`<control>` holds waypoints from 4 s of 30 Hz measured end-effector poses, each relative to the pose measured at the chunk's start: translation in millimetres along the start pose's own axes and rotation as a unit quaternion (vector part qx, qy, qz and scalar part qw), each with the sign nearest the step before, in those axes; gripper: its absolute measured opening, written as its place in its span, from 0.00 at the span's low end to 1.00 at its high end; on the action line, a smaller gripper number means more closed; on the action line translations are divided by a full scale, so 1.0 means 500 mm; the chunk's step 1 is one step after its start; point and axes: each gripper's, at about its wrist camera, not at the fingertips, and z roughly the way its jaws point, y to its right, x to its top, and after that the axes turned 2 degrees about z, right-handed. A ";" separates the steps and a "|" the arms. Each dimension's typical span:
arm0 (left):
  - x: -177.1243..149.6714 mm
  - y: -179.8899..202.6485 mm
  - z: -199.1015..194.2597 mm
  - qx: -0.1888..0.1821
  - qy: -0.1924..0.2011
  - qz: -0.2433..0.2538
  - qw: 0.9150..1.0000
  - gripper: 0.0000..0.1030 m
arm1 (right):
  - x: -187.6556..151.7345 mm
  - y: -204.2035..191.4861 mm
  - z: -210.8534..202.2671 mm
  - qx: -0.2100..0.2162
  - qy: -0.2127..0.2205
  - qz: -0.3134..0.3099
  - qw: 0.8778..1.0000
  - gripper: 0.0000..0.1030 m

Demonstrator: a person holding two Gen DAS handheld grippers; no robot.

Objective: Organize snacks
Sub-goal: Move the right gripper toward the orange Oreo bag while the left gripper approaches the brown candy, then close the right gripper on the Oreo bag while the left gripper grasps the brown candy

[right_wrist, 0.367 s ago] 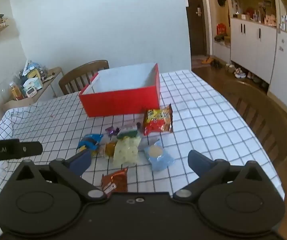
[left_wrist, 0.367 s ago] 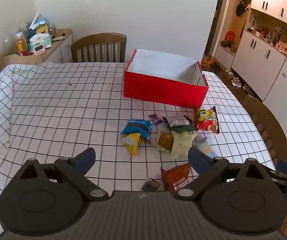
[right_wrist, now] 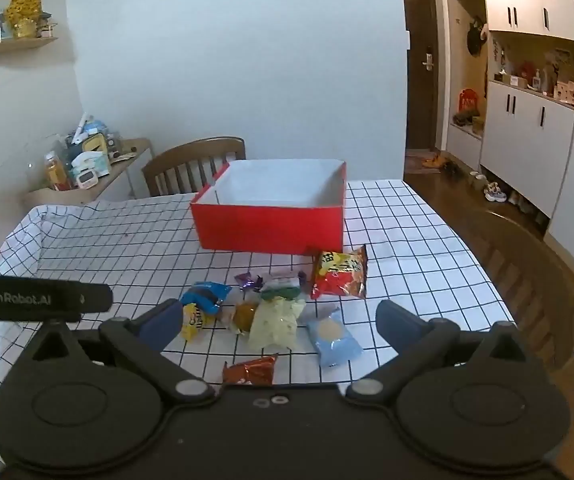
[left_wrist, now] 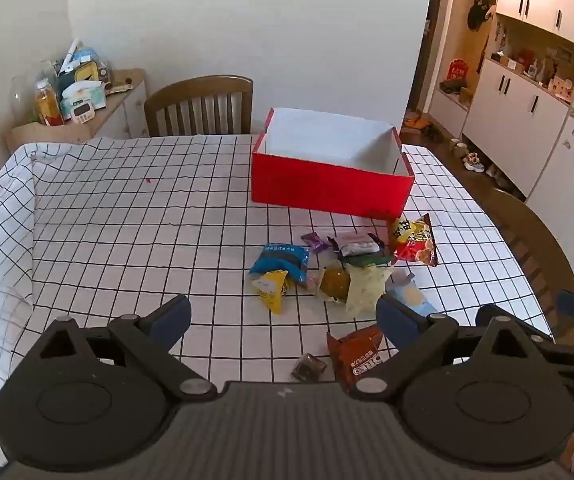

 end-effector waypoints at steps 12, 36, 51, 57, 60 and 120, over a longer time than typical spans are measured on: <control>-0.006 0.003 -0.004 -0.001 -0.005 0.005 1.000 0.97 | -0.025 -0.025 -0.049 0.000 -0.007 0.000 1.000 1.00; -0.021 0.004 -0.003 -0.015 -0.017 0.000 1.000 0.96 | -0.036 -0.025 -0.067 -0.010 -0.008 0.004 1.000 1.00; -0.024 0.007 -0.010 -0.018 -0.012 0.004 1.000 0.96 | -0.041 -0.027 -0.077 -0.018 0.002 0.002 1.000 0.99; -0.026 0.009 -0.014 -0.019 -0.009 0.006 1.000 0.96 | -0.043 -0.030 -0.083 -0.022 0.006 -0.001 1.000 0.99; -0.027 0.010 -0.015 -0.020 -0.008 0.005 1.000 0.96 | -0.043 -0.029 -0.084 -0.022 0.006 0.000 1.000 0.99; -0.152 0.010 0.339 -0.048 -0.145 0.074 0.986 0.81 | -0.136 0.020 0.240 0.099 -0.193 0.007 0.976 0.75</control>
